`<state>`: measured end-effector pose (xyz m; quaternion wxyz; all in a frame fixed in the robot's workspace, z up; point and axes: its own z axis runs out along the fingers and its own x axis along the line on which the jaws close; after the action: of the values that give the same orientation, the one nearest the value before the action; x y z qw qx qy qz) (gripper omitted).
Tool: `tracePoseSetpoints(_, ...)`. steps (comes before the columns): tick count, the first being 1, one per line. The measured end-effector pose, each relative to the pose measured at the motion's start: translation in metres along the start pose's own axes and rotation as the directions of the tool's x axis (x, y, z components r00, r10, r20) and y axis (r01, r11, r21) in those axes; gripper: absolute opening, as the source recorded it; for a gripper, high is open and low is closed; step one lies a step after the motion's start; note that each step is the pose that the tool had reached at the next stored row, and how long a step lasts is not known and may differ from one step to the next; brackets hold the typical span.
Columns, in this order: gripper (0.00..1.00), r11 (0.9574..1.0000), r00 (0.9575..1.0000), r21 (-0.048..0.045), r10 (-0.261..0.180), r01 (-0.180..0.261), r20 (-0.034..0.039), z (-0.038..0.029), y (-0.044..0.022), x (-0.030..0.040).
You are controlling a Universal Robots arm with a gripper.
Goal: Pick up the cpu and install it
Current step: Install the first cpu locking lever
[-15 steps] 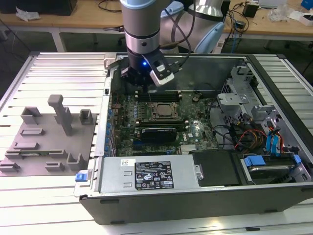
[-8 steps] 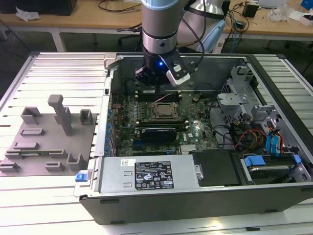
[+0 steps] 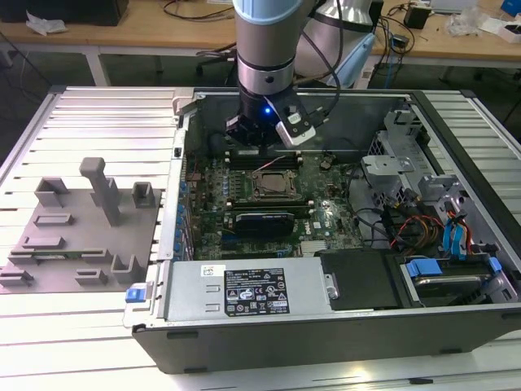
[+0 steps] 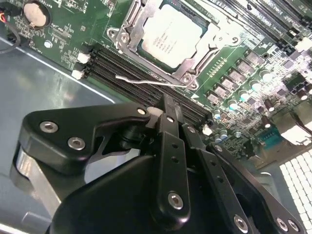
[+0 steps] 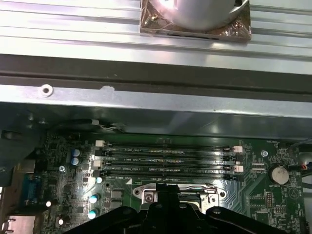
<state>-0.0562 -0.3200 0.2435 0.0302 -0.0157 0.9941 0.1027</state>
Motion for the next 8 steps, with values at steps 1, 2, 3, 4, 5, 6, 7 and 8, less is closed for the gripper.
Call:
tracePoseSetpoints(1, 0.11, 1.0000, 1.0000, 0.0002, 0.004, -0.004, 0.0014, 0.0011, -0.0002, 0.0000)
tracePoseSetpoints(2, 0.11, 1.0000, 1.0000, 0.0005, 0.007, -0.007, 0.0029, 0.0022, -0.0004, 0.0001)
tracePoseSetpoints(3, 0.11, 0.9999, 0.9999, 0.0009, 0.013, -0.013, 0.0053, 0.0038, -0.0008, 0.0001)
tracePoseSetpoints(4, 0.11, 0.9999, 0.9998, 0.0012, 0.017, -0.017, 0.0067, 0.0048, -0.0010, 0.0001)
tracePoseSetpoints(5, 0.11, 0.9998, 0.9998, 0.0014, 0.020, -0.020, 0.0084, 0.0058, -0.0012, 0.0002)
tracePoseSetpoints(6, 0.11, 0.9997, 0.9997, 0.0015, 0.023, -0.023, 0.0102, 0.0068, -0.0014, 0.0003)
tracePoseSetpoints(7, 0.11, 0.9996, 0.9995, 0.0018, 0.028, -0.028, 0.0137, 0.0084, -0.0017, 0.0004)
tracePoseSetpoints(8, 0.11, 0.9996, 0.9995, 0.0022, 0.029, -0.029, 0.0148, 0.0091, -0.0019, 0.0004)
